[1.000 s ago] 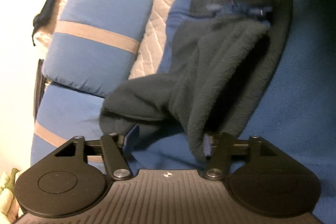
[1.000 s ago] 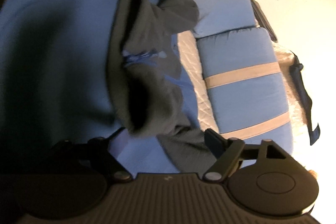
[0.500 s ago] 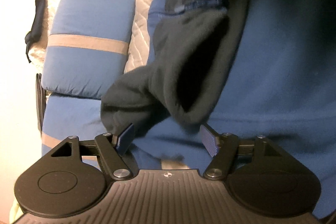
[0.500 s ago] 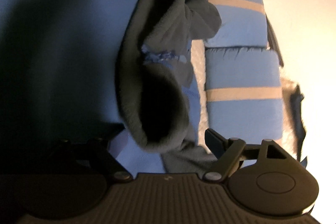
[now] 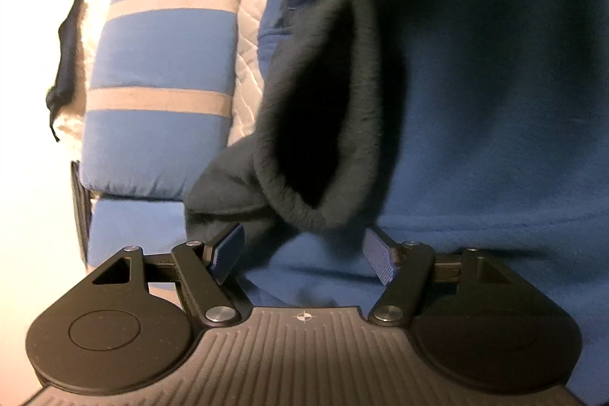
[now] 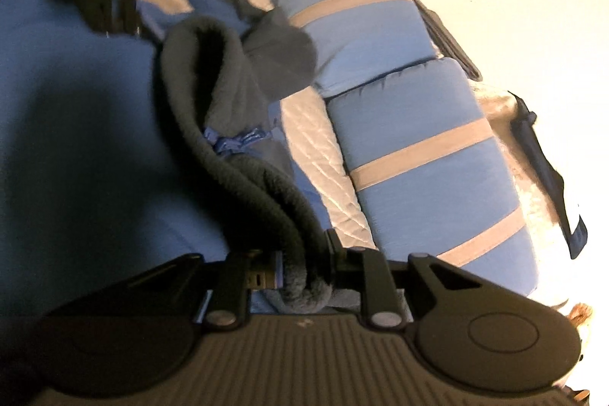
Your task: Fold clothes
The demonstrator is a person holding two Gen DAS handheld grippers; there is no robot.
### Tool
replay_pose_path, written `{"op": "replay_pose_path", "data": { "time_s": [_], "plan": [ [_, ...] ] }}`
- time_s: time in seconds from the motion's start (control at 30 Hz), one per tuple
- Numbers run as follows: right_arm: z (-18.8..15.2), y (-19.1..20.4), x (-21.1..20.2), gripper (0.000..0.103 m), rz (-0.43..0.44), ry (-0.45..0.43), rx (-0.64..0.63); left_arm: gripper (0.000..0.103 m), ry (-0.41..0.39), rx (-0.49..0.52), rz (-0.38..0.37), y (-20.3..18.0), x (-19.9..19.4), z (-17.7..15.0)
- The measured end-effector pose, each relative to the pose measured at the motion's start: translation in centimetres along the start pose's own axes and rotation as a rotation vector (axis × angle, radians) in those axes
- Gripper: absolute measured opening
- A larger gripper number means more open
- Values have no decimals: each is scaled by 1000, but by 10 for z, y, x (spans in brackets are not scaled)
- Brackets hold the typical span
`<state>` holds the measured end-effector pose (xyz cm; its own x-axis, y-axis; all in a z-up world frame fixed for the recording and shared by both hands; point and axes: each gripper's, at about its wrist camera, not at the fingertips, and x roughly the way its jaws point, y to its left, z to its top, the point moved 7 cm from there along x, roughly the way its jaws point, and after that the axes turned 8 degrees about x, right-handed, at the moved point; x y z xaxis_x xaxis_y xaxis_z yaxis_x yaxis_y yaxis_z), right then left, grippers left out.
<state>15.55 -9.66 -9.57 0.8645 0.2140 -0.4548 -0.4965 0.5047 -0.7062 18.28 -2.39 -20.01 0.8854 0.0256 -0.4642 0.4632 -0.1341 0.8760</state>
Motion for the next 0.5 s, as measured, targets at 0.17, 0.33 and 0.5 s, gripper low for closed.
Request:
{"op": "replay_pose_path", "data": {
  "time_s": [0.17, 0.33, 0.5],
  "plan": [
    [-2, -20, -10, 21, 25, -21, 92, 71, -73, 73, 123, 3, 16, -2],
    [-3, -39, -16, 21, 62, -40, 178, 71, -185, 158, 252, 10, 31, -12],
    [-6, -49, -16, 21, 95, -50, 194, 73, -326, 210, 301, 10, 38, 1]
  ]
}}
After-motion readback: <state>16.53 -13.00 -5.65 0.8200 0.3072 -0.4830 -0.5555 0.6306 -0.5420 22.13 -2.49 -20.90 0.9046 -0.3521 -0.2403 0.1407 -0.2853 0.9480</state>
